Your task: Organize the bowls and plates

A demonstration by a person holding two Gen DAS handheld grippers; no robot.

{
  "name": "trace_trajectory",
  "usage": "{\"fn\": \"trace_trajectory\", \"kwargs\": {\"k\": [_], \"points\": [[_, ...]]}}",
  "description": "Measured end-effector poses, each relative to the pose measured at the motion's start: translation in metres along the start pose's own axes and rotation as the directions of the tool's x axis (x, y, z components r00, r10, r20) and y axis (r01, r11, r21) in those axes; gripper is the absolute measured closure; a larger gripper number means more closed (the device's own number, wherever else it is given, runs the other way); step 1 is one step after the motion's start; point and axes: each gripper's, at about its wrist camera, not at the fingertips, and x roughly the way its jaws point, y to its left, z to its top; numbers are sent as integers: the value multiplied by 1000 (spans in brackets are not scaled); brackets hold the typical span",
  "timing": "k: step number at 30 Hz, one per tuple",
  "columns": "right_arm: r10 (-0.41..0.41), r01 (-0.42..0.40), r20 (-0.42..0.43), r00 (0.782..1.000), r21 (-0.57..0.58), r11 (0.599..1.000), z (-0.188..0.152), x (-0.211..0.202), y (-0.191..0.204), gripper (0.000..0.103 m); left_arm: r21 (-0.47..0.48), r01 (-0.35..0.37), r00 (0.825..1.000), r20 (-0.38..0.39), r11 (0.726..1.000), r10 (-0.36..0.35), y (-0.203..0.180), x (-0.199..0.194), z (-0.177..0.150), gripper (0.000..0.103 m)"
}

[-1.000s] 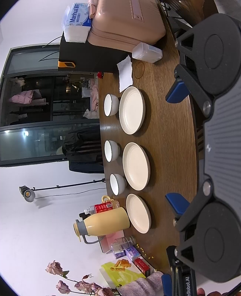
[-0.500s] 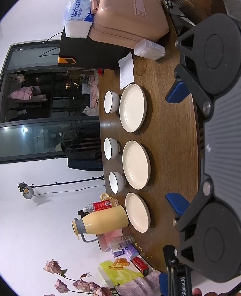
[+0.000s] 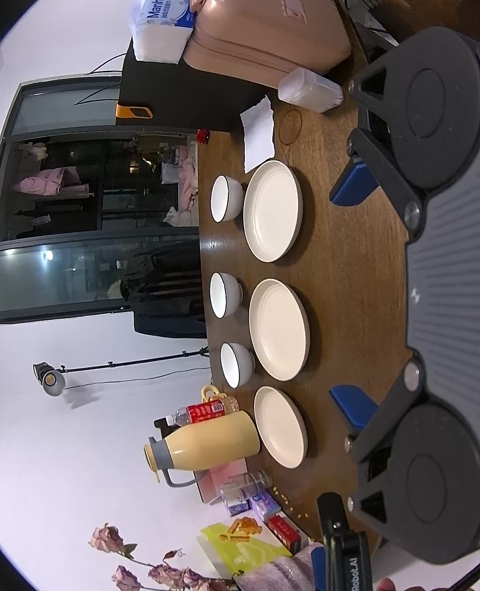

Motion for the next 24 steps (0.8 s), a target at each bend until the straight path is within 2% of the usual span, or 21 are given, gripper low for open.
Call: {"fn": "trace_trajectory", "kwargs": {"k": [14,24], "points": [[1,-1,-36,999,12,1000,31,53,-5,0,-12,-3,1000,-21,1000,2,7,48,30,0],[34,-36,-71,997,-23,999,64,110,4,0,-50,-55,998,-36,997,53,25,88,54,0]]}}
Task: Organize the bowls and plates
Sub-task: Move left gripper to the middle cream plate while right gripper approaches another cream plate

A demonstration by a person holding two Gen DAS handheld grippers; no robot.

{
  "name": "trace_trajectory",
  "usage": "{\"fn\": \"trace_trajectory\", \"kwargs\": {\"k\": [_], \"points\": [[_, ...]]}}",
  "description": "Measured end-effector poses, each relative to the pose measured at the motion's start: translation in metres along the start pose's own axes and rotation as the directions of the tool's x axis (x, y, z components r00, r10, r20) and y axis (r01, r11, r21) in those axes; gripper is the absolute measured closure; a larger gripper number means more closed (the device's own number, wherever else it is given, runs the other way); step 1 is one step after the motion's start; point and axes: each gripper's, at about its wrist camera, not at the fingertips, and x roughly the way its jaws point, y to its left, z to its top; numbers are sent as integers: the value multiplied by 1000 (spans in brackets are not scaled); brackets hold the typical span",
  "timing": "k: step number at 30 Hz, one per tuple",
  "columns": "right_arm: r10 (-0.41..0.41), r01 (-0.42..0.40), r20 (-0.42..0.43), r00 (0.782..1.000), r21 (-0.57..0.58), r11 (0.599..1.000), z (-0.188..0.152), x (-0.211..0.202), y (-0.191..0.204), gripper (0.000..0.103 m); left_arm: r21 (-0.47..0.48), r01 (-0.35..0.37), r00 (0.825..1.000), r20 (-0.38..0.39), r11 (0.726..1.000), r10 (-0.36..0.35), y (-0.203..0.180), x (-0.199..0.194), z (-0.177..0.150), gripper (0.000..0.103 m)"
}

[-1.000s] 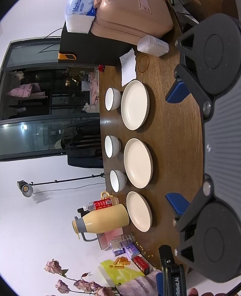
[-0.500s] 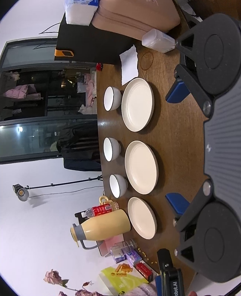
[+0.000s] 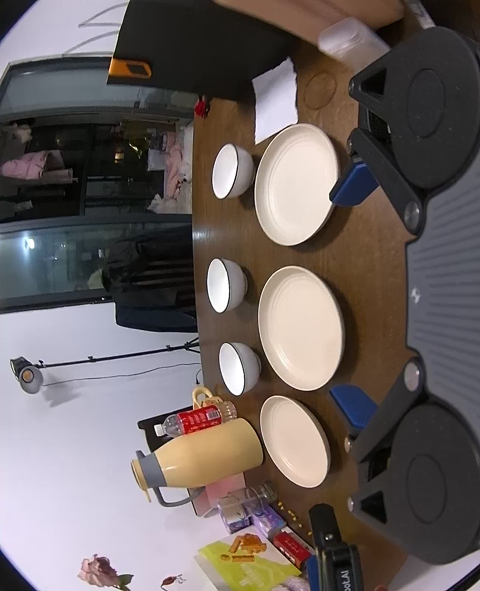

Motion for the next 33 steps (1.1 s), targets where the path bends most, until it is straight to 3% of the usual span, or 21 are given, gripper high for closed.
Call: {"fn": "trace_trajectory", "kwargs": {"k": [18,33], "points": [[64,-66,-50,997,-32,997,53,92,42,0,-45,-65,998,-19,997,64,54,55,39,0],[35,-25,-137,990,79,997,66,137,19,0,11,-1,997,-74,1000,2,46,102,55,0]]}}
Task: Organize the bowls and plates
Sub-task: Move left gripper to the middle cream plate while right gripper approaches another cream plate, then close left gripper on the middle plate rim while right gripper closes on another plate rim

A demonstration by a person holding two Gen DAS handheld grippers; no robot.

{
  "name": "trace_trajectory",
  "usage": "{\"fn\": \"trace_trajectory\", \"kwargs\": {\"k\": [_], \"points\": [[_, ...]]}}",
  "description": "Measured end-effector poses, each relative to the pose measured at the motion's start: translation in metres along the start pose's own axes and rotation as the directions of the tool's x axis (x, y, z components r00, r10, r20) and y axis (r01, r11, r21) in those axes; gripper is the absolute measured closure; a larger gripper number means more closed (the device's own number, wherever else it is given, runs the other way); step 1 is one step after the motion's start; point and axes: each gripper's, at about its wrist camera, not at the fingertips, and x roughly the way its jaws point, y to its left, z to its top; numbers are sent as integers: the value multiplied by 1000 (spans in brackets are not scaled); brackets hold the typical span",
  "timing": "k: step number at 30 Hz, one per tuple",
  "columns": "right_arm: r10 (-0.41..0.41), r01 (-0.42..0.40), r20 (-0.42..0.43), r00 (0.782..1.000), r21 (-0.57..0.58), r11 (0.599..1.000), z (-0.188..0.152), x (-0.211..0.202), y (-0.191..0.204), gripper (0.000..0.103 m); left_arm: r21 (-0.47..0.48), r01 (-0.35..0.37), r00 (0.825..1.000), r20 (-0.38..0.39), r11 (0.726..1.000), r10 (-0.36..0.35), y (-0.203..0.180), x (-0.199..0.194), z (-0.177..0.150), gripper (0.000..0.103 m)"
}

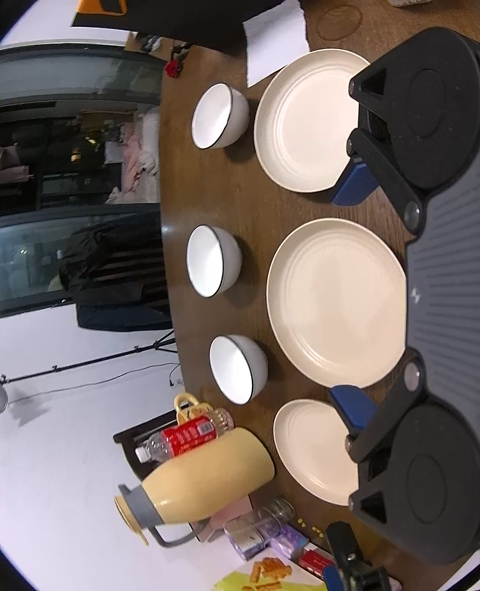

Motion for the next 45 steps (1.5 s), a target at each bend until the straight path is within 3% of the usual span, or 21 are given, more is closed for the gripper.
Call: {"fn": "trace_trajectory", "kwargs": {"k": [8,11,15,27,35,41,45], "points": [[17,-17,-77,997,10,1000,15,30,-24,6,23,14,998,-58,1000,-12,-26,33,9,0],[30,-30,-109,994,2,1000,23,44,-35,14,18,23,994,-104,1000,-21,-37,51,12,1],[39,-42,-156,987,-16,999,33,64,-48,22,-2,28,984,-177,1000,-28,-48,75,16,14],[78,-93,-272,959,-43,995,53,118,-69,48,-93,21,928,-370,995,-54,-62,132,20,44],[89,-107,-317,944,-39,993,55,142,-77,52,-130,-7,888,-457,992,-53,-65,153,13,52],[89,-111,-334,938,-49,993,59,154,-80,52,-147,-6,873,-484,989,-66,-68,163,12,57],[95,-120,-351,931,-49,992,60,161,-82,62,-162,-17,862,-503,987,-67,-68,170,11,62]]}}
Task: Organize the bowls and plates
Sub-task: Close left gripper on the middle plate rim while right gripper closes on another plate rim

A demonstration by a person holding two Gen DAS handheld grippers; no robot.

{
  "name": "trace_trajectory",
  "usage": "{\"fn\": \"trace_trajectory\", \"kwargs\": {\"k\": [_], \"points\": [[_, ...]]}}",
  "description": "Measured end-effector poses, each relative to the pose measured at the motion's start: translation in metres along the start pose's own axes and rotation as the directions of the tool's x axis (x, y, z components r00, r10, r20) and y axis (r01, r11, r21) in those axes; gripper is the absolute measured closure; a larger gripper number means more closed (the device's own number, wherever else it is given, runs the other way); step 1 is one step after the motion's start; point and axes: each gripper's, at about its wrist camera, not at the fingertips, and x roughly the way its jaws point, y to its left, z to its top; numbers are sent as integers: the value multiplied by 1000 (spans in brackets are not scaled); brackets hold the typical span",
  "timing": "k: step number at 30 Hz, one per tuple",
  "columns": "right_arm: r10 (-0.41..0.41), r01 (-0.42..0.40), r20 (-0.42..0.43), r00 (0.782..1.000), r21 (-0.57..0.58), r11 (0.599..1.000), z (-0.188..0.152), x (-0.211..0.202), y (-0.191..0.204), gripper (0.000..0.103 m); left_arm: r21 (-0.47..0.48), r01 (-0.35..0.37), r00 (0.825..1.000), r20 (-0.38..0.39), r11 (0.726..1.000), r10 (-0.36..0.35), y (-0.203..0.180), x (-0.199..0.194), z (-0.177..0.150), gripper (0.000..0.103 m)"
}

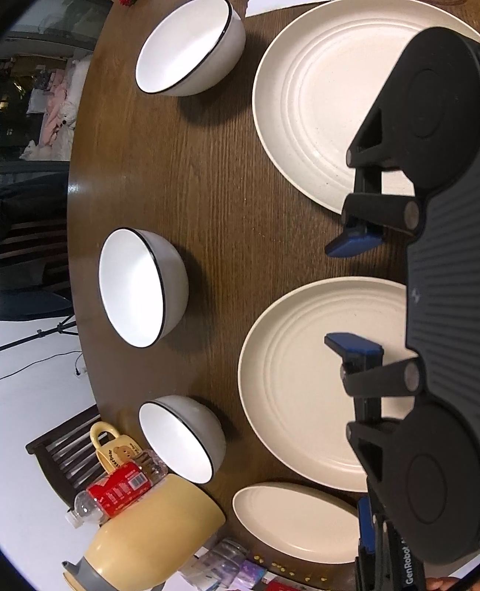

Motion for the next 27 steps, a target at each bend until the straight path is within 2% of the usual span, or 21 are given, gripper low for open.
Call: {"fn": "trace_trajectory", "kwargs": {"k": [4,10,13,27], "points": [[12,-12,-15,1000,6,1000,2,7,-3,69,-23,1,1000,-17,1000,-1,0,6,3,69],[34,-33,-28,999,18,999,4,13,-10,71,-59,0,999,-39,998,-3,1,12,7,77],[56,-55,-32,998,29,998,5,16,-14,77,-89,1,999,-50,996,-5,3,15,9,80],[155,-148,-75,985,95,984,10,34,-30,93,-156,-4,997,-76,988,-8,10,23,14,85]]}}
